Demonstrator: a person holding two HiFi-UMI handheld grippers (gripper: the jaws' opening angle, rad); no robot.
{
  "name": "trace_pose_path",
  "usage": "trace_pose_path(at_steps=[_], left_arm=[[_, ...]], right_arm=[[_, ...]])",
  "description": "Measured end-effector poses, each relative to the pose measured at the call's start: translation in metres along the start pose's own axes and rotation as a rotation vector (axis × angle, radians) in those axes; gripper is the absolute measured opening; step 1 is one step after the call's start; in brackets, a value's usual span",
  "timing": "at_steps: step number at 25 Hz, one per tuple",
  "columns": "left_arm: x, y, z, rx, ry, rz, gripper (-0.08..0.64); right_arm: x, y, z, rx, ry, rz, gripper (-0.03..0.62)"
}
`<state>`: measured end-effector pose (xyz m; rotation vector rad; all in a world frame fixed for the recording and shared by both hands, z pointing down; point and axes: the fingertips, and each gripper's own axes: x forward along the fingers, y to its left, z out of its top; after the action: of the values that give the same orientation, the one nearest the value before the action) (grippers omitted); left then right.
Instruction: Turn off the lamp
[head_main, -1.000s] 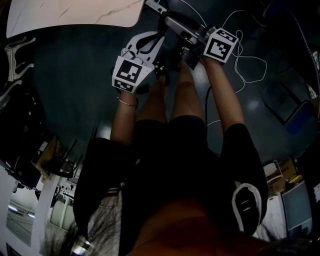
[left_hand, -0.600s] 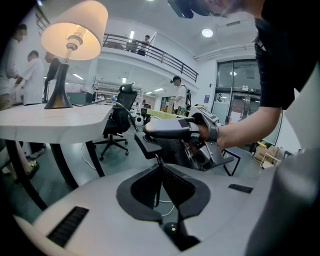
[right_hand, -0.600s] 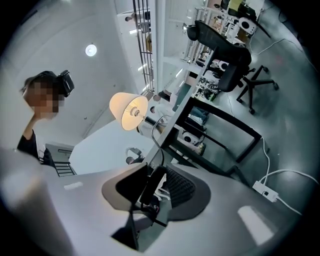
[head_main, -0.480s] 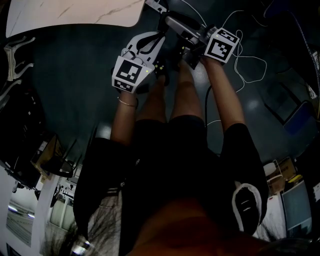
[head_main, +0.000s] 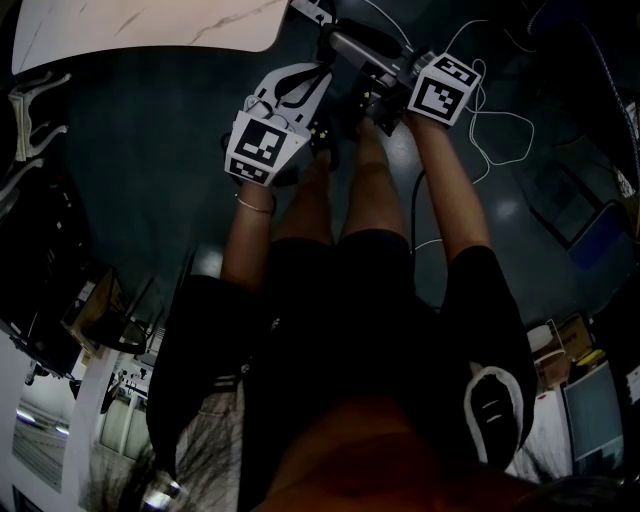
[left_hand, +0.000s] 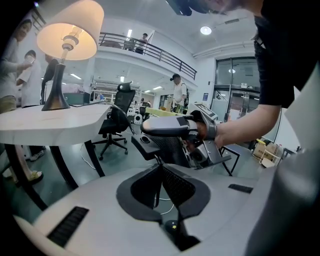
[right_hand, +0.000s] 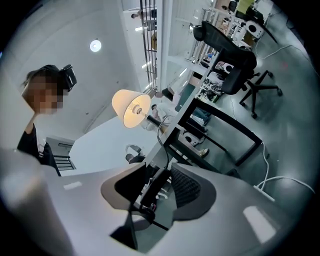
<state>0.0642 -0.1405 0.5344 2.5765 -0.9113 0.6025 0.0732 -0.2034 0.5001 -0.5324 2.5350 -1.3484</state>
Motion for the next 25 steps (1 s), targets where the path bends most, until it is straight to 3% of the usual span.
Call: trace_pose_path(at_steps=[3,6,15,25], left_arm=[[0.002,-0.003,0.001,0.013,0.007,-0.006,0.021],[0.001,-0.004,0.002,0.010,0.003,-0.007,0.021],[0.002,-0.004,0.001,0.033,0.012,-0.016,0.021],[0.002,-0.004,0.000,0.029,0.017,-0.017,0.021]], right_arm=[[0.001,0.001,0.000,0.004,0.013,0.014,0.146],[0.000,-0.003,0.001,-0.001,0.015,-0.010,0.121],[0.001,-0.008,-0.007,0.124,0.018,0.029,0.123],[0.001,-0.010,-0.008,0.151,0.020,0.031,0.120]])
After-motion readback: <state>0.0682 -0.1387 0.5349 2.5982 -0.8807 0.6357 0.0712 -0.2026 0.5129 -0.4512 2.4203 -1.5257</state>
